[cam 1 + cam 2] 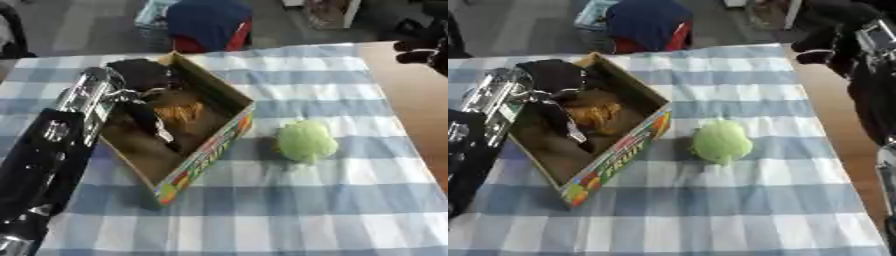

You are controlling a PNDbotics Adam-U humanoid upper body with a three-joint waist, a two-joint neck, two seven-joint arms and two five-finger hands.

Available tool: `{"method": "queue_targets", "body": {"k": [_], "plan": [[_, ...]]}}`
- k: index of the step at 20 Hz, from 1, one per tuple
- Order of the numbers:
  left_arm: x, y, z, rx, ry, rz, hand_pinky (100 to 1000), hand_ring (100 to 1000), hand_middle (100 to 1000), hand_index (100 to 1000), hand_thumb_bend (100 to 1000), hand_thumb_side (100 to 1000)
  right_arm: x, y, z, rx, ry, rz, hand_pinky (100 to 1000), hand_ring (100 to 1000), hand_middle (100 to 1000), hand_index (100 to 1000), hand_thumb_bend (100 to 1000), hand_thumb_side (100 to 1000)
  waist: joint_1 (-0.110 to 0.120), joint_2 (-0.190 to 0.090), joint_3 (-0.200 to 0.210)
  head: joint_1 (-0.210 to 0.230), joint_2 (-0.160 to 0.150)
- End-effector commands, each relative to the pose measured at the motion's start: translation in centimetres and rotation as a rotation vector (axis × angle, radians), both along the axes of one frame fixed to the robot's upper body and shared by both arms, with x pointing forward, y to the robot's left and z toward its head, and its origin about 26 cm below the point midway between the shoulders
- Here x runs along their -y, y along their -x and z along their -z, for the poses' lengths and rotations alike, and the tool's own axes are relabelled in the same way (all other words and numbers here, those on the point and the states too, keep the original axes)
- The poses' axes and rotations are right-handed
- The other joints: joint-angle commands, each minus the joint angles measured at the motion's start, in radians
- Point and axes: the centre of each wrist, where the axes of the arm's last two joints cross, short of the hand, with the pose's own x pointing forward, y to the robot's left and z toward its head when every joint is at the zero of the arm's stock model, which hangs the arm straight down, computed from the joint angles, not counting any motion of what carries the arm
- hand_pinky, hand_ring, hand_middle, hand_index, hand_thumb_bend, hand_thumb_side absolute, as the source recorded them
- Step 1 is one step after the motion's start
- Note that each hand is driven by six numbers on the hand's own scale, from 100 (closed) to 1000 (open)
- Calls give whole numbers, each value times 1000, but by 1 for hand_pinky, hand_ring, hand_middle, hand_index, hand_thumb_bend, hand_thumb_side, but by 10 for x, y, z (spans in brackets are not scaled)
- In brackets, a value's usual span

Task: Pick up objects on the table and place them in the box.

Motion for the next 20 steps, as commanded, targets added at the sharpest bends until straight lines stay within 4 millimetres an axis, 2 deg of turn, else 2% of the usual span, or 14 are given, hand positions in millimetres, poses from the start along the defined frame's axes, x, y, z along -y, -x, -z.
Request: {"method": "queue_targets", "body": {"k": [1, 5, 7, 8, 9, 10, 12, 14, 17, 20], "plan": [[-6, 7, -21, 103, 81, 4, 426, 820, 811, 943, 882, 942, 2, 5, -9, 36, -8, 2, 735, 737, 576, 894, 100, 1000, -2, -29, 3, -4, 12], [-11, 20, -41, 262, 275, 21, 376, 790, 767, 918, 807, 983, 2, 6, -10, 42, -14, 4, 733, 737, 579, 894, 100, 1000, -1, -39, 14, -13, 25], [-16, 30, -52, 358, 412, 33, 340, 775, 748, 909, 805, 974, 2, 6, -12, 50, -11, 6, 732, 740, 583, 895, 100, 1000, -2, -46, 22, -22, 34], [-19, 36, -56, 399, 479, 39, 325, 769, 742, 904, 717, 1000, 2, 5, -13, 54, -8, 8, 732, 742, 587, 895, 100, 1000, -2, -48, 26, -26, 37], [-23, 44, -62, 453, 563, 46, 321, 766, 732, 900, 743, 958, 2, 5, -14, 61, 0, 11, 732, 744, 589, 896, 100, 1000, -2, -53, 33, -33, 44], [-27, 51, -66, 496, 639, 55, 321, 766, 732, 900, 743, 958, 3, 5, -15, 67, 7, 13, 732, 744, 589, 896, 100, 1000, -2, -55, 37, -38, 48], [-38, 69, -73, 597, 792, 61, 302, 750, 706, 889, 667, 967, 3, 3, -17, 77, 23, 18, 731, 747, 596, 896, 100, 1000, -2, -61, 51, -53, 59], [-52, 87, -76, 686, 933, 52, 296, 742, 692, 879, 643, 969, 4, 2, -18, 89, 38, 28, 731, 750, 602, 897, 100, 1000, -3, -66, 67, -71, 69], [-70, 110, -79, 773, 1082, 28, 298, 741, 690, 877, 647, 977, 6, 0, -18, 101, 55, 44, 731, 752, 605, 898, 100, 1000, -4, -72, 90, -92, 77], [-84, 129, -80, 812, 1137, 3, 299, 743, 692, 878, 675, 972, 8, -2, -18, 107, 69, 55, 732, 755, 610, 899, 100, 1000, -4, -75, 108, -106, 80]]}}
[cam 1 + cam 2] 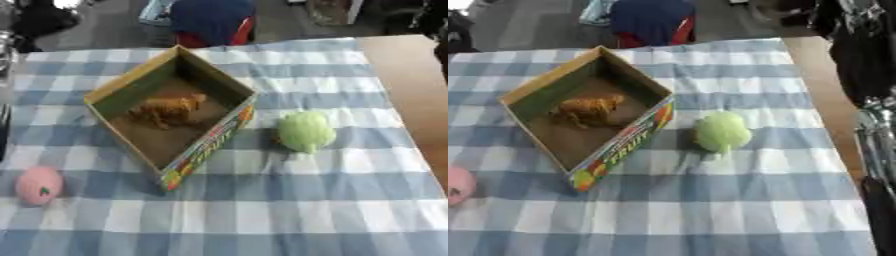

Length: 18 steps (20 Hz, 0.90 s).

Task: Pick up objects on the table and place them in the box.

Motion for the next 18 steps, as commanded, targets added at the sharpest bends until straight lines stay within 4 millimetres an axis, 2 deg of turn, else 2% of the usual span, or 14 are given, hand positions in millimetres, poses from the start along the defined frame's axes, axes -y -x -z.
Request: {"method": "queue_targets", "body": {"k": [1, 3, 8, 12, 18], "plan": [[-15, 26, -21, 86, 37, -22, 300, 745, 696, 880, 761, 945, 4, 0, -8, 38, 38, 18, 732, 757, 613, 900, 100, 1000, 1, -23, 8, -17, 9], [-24, 37, -14, 75, 26, -45, 303, 748, 701, 882, 831, 937, 5, 0, -9, 45, 50, 23, 732, 759, 617, 901, 100, 1000, 2, -24, 17, -30, 5], [-49, 60, 13, 30, -23, -117, 315, 755, 712, 886, 814, 951, 10, -1, -12, 67, 79, 49, 733, 765, 626, 906, 100, 1000, 4, -21, 31, -56, 1], [-54, 76, 28, 64, 23, -104, 331, 759, 710, 889, 799, 971, 12, -3, -15, 92, 118, 67, 737, 777, 646, 913, 100, 1000, 1, -16, 37, -64, -1], [-62, 83, 58, 77, 133, 8, 324, 758, 706, 889, 796, 974, 13, -12, -21, 160, 270, 103, 752, 815, 720, 954, 100, 1000, -7, -10, 46, -68, -2]]}}
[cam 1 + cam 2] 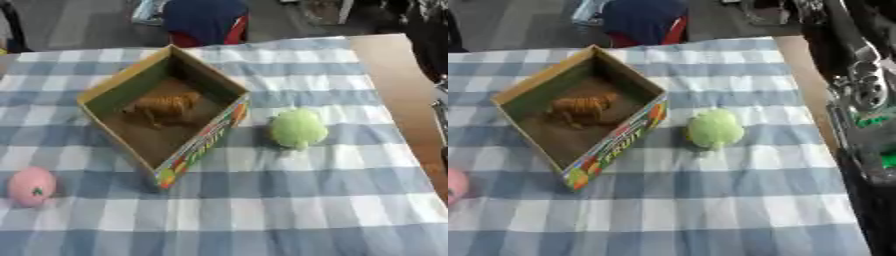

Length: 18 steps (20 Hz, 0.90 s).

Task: Pick up objects on the table and place them in the box.

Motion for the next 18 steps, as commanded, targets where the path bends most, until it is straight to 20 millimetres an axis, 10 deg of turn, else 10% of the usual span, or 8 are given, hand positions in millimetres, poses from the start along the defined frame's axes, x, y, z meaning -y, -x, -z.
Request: {"method": "queue_targets", "body": {"k": [1, 10, 18], "plan": [[-3, 6, 0, 57, 30, 52, 324, 757, 705, 889, 798, 974, 7, -4, -10, 63, 122, 42, 754, 820, 732, 962, 100, 1000, -1, -13, 3, -3, -3], [-13, 17, 34, 112, 142, 101, 322, 750, 694, 882, 800, 964, 22, -31, -2, 100, 495, 124, 768, 863, 824, 1000, 100, 1000, -7, -8, 19, -7, -9], [-18, 26, 60, 103, 222, 73, 314, 744, 685, 877, 773, 955, 40, -47, 21, 45, 717, 128, 776, 885, 875, 1000, 346, 923, -10, -13, 30, -8, -9]]}}
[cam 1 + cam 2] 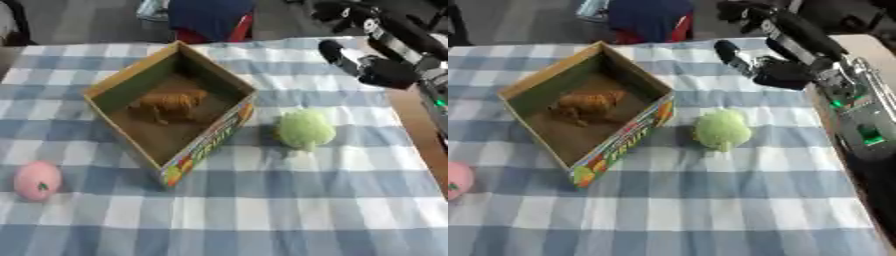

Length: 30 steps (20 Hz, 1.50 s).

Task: Pick up objects on the table and place them in the box.

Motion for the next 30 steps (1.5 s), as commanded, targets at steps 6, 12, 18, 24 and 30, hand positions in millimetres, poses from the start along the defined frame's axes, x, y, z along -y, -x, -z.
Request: {"method": "queue_targets", "body": {"k": [6, 12, 18, 24, 30], "plan": [[-5, 8, 1, 5, 18, -27, 311, 742, 680, 875, 758, 956, 28, -8, 11, -72, 189, 45, 781, 899, 903, 1000, 427, 808, -2, -23, 3, 0, -3], [-4, 9, 5, -11, 34, -31, 309, 739, 676, 873, 753, 955, 38, -12, 21, -147, 284, 74, 782, 909, 924, 1000, 471, 765, -5, -19, 6, -1, -5], [-5, 10, 7, -18, 35, -33, 308, 737, 673, 873, 747, 956, 42, -17, 29, -193, 364, 104, 781, 913, 934, 1000, 506, 757, -6, -17, 13, -5, -3], [-5, 10, 7, -21, 39, -37, 307, 735, 670, 872, 738, 956, 41, -19, 30, -200, 407, 78, 778, 912, 935, 1000, 525, 752, -10, -15, 14, -5, -4], [-4, 10, 8, -29, 37, -31, 308, 734, 668, 871, 724, 958, 36, -25, 37, -222, 458, 76, 775, 913, 938, 1000, 532, 746, -12, -11, 22, -12, -10]]}}
